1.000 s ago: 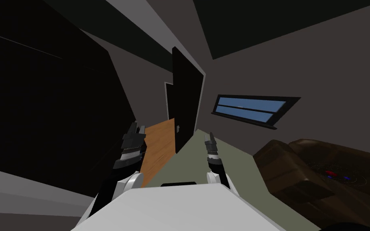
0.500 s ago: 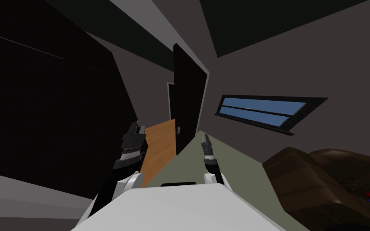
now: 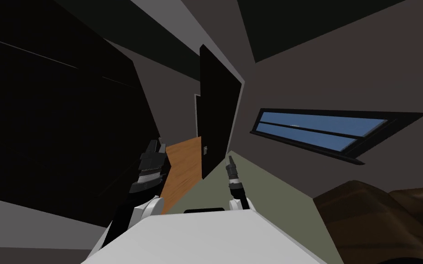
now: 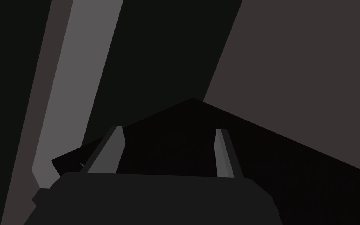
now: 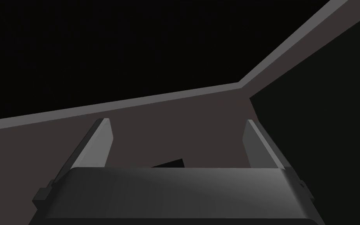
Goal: Push the door open
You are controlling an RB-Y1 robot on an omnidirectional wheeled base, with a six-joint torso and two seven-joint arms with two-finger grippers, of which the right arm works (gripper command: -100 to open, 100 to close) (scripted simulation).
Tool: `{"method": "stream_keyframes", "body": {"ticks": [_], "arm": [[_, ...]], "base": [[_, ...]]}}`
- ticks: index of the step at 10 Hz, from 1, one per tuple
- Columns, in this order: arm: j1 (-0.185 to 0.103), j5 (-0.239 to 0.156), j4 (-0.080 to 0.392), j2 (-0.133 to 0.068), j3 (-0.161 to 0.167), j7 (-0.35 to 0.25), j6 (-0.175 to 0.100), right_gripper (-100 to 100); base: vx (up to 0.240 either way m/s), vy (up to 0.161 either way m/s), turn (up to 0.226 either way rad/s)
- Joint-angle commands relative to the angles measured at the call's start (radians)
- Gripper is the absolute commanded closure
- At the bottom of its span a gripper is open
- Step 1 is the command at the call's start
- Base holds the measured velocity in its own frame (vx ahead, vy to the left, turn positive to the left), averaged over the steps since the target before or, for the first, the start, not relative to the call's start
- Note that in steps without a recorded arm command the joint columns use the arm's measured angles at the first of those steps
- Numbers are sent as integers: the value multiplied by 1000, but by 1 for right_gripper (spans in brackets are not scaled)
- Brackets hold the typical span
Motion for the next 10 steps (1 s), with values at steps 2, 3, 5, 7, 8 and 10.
{"method": "stream_keyframes", "body": {"ticks": [2,3,5,7,8,10], "arm": [[-12,-2,62,-6,27,3,-10,-100],[-20,-2,89,-6,37,5,-14,-100],[-35,-2,143,-5,57,9,-21,-100],[-51,-3,197,-4,78,13,-29,-100],[-58,-3,223,-3,87,15,-32,-100],[-74,-4,276,-1,107,19,-40,-100]], "base": [[89,-57,126],[87,-67,102],[80,-59,128],[87,-64,112],[64,-71,108],[80,-69,117]]}}
